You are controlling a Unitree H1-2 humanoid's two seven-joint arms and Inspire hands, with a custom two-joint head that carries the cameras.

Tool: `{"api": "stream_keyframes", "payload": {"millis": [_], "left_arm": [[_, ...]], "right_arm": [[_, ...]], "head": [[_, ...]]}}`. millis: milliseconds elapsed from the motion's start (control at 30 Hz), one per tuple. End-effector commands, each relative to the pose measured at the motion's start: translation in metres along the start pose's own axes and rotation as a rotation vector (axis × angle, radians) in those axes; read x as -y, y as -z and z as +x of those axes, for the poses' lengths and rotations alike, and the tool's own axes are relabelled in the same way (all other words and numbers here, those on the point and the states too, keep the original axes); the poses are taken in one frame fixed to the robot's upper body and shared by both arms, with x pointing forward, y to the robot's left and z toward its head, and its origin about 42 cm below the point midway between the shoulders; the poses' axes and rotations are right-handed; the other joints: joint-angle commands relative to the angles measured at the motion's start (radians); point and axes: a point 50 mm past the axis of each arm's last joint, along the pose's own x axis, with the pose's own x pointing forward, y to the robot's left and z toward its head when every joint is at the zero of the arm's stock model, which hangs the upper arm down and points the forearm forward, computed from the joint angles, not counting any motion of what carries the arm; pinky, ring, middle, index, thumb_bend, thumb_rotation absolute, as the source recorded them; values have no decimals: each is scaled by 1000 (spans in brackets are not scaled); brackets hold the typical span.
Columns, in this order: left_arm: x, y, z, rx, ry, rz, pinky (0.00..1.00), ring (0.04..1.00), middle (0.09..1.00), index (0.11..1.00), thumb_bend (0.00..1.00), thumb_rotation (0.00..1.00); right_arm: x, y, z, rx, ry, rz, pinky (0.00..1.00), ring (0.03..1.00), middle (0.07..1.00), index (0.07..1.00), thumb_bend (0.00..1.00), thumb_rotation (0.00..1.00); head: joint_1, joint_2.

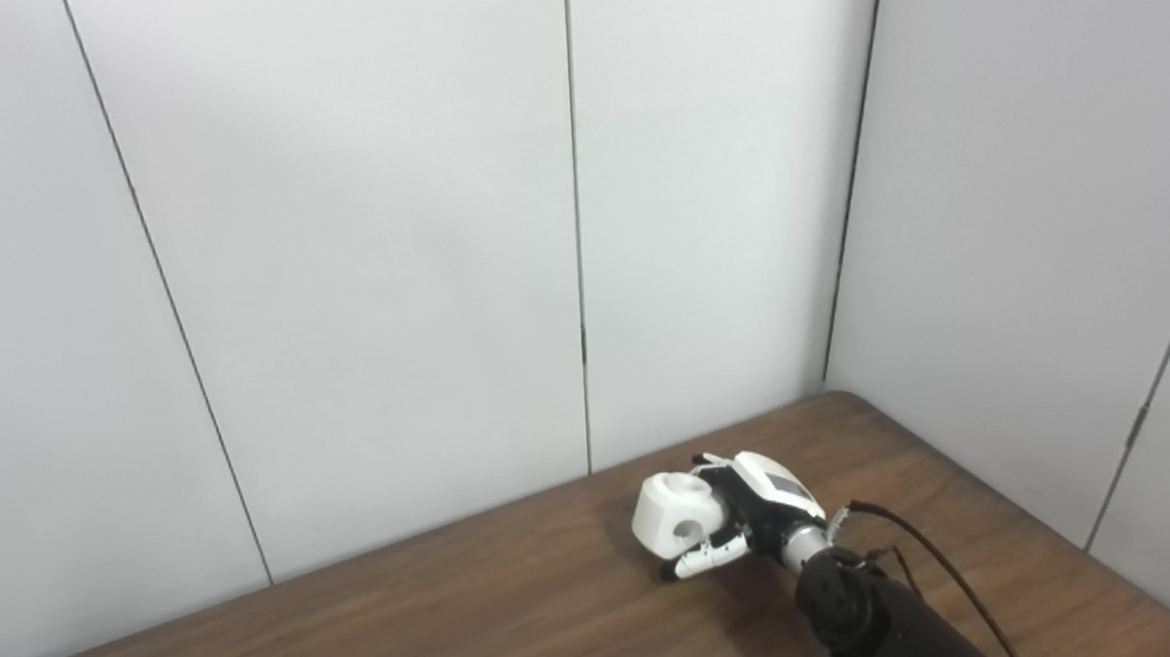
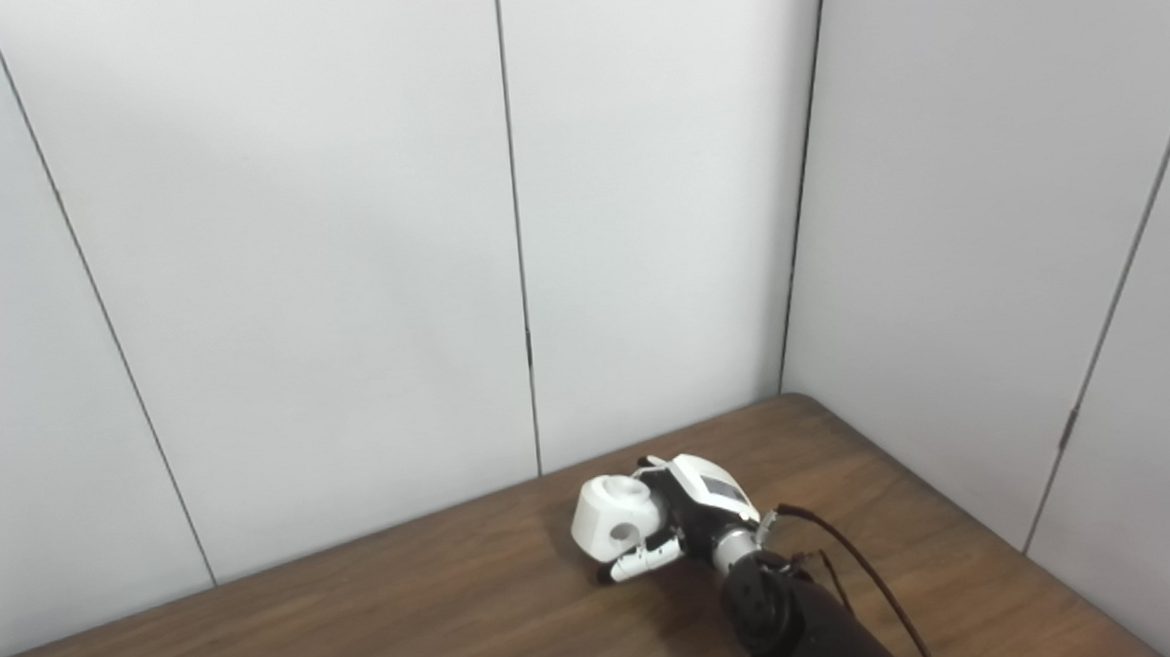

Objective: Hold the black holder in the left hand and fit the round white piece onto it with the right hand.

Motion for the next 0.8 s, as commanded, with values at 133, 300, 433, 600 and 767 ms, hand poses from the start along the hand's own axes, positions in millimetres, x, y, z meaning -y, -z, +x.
{"api": "stream_keyframes", "payload": {"millis": [133, 300, 433, 600, 767], "left_arm": [[-9, 1, -3, -8, 1, 15, 1000, 965, 935, 478, 510, 42], [-9, 1, -4, -7, 1, 15, 1000, 966, 936, 478, 511, 42], [-9, 2, -4, -3, 2, 13, 1000, 967, 935, 478, 511, 43], [-8, 0, -3, -6, 1, 20, 1000, 963, 937, 478, 511, 43], [-8, 1, -3, -6, -2, 19, 1000, 962, 936, 478, 512, 43]], "right_arm": [[9, -10, 8, 54, 73, -12, 835, 920, 898, 484, 496, 141], [9, -8, 6, 59, 79, -11, 821, 914, 892, 482, 494, 140], [9, -8, 4, 55, 74, -9, 826, 921, 898, 483, 494, 143], [11, -6, 4, 67, 81, -10, 812, 912, 890, 483, 496, 143], [14, -9, 2, 75, 81, -18, 818, 919, 893, 483, 497, 144]], "head": [[1, -2], [-1, 0], [0, 1], [5, 1], [10, 4]]}}
